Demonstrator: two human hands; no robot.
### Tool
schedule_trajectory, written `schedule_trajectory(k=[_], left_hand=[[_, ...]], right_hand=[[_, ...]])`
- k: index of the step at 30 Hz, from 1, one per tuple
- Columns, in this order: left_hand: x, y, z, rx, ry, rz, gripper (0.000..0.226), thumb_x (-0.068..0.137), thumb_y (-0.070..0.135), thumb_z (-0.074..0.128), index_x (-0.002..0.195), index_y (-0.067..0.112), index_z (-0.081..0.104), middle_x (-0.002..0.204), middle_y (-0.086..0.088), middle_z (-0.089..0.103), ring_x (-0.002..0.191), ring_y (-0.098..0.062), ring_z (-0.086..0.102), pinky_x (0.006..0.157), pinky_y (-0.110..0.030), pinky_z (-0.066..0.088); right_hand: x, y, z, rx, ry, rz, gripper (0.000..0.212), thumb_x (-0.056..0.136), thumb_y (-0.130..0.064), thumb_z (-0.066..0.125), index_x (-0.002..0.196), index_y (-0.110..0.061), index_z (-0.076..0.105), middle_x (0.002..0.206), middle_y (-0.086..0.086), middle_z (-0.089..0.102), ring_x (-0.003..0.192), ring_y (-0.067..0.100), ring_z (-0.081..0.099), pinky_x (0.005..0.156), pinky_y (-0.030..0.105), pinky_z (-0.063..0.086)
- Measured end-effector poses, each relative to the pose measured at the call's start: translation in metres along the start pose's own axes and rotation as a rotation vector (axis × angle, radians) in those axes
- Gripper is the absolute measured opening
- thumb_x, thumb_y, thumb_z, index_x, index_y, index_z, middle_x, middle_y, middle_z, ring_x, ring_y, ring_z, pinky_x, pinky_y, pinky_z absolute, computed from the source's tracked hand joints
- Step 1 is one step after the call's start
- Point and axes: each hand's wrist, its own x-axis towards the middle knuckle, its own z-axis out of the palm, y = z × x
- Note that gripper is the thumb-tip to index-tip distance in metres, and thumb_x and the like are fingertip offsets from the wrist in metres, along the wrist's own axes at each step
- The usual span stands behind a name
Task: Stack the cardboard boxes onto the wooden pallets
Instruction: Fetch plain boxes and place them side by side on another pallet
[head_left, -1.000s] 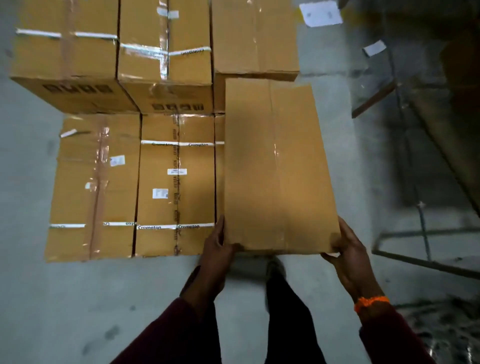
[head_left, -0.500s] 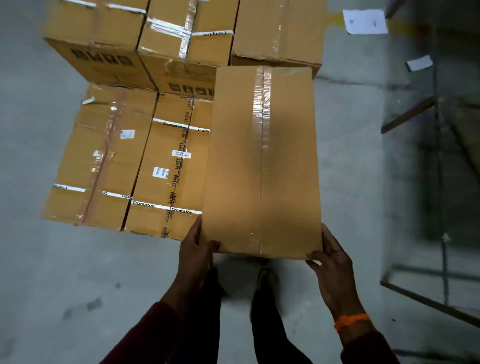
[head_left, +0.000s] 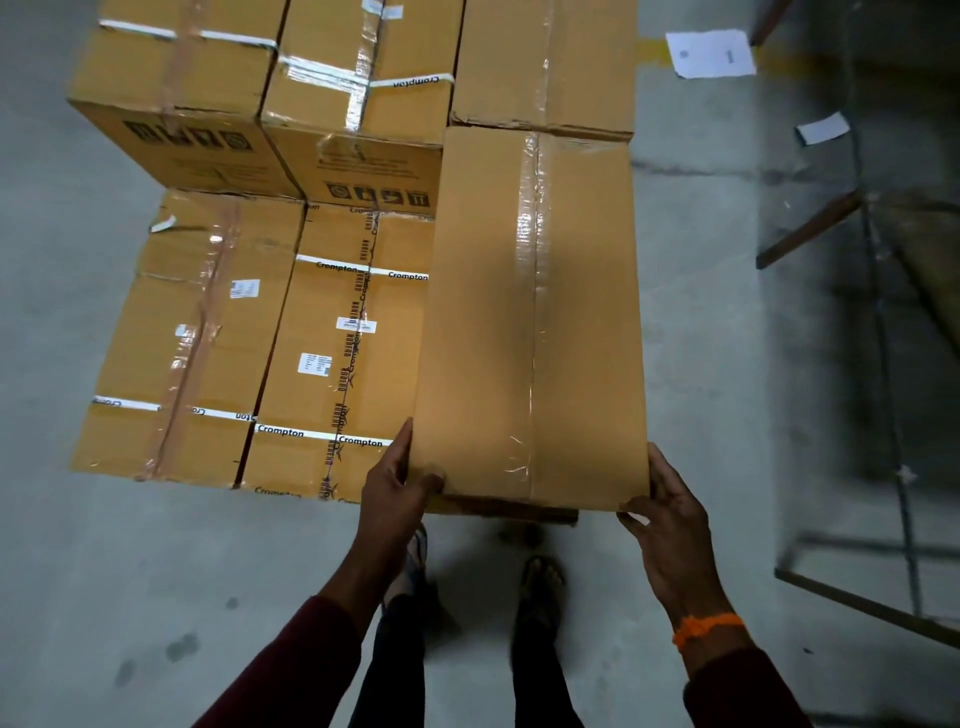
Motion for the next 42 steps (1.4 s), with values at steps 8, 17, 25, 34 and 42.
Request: schedule_trajectory(k=[8, 17, 25, 34, 42], left_hand=[[0.007, -0.007, 0.001, -0.002, -0.001, 0.009, 0.076, 0.091, -0.009, 0.057, 0.155, 0.028, 0.04, 0.136, -0.003, 0.061, 0.119, -0.028, 0.059, 0.094, -0.047, 0.058], [0.016, -0.015, 0.002, 0.115, 0.004, 0.045, 0.084, 0.08, -0.017, 0.057, 0.151, 0.027, 0.048, 0.146, 0.008, 0.057, 0.127, -0.01, 0.054, 0.098, -0.043, 0.057], [0.019, -0.02, -0.004, 0.131, 0.051, -0.001, 0.087, 0.08, -0.018, 0.058, 0.152, 0.029, 0.046, 0.142, 0.013, 0.056, 0.105, 0.014, 0.061, 0.086, -0.031, 0.061], [0.023, -0.026, -0.002, 0.023, 0.058, -0.016, 0.077, 0.086, -0.015, 0.058, 0.15, 0.027, 0.049, 0.144, 0.004, 0.06, 0.123, -0.013, 0.06, 0.093, -0.045, 0.06], [0.033, -0.015, -0.004, 0.076, 0.07, 0.012, 0.078, 0.085, -0.009, 0.057, 0.15, 0.034, 0.048, 0.143, 0.008, 0.06, 0.125, -0.021, 0.06, 0.094, -0.05, 0.058]], right_hand=[[0.004, 0.013, -0.006, -0.063, -0.01, -0.04, 0.074, 0.089, 0.021, 0.049, 0.148, -0.023, 0.052, 0.142, -0.006, 0.061, 0.13, 0.019, 0.058, 0.101, 0.042, 0.05], [0.0, 0.032, -0.014, -0.146, 0.016, -0.061, 0.06, 0.093, 0.003, 0.066, 0.136, -0.039, 0.058, 0.126, -0.021, 0.069, 0.123, 0.009, 0.061, 0.101, 0.038, 0.051], [0.004, 0.039, -0.012, -0.208, -0.001, -0.098, 0.067, 0.088, 0.006, 0.071, 0.146, -0.023, 0.055, 0.139, -0.006, 0.064, 0.129, 0.014, 0.059, 0.105, 0.038, 0.052], [0.008, 0.04, -0.009, -0.235, 0.041, -0.108, 0.071, 0.086, 0.006, 0.074, 0.147, -0.025, 0.054, 0.142, -0.007, 0.061, 0.132, 0.012, 0.056, 0.113, 0.048, 0.045], [0.014, 0.039, 0.001, -0.214, 0.023, -0.104, 0.065, 0.092, -0.003, 0.07, 0.15, -0.026, 0.05, 0.146, -0.008, 0.058, 0.136, 0.016, 0.054, 0.114, 0.05, 0.044]])
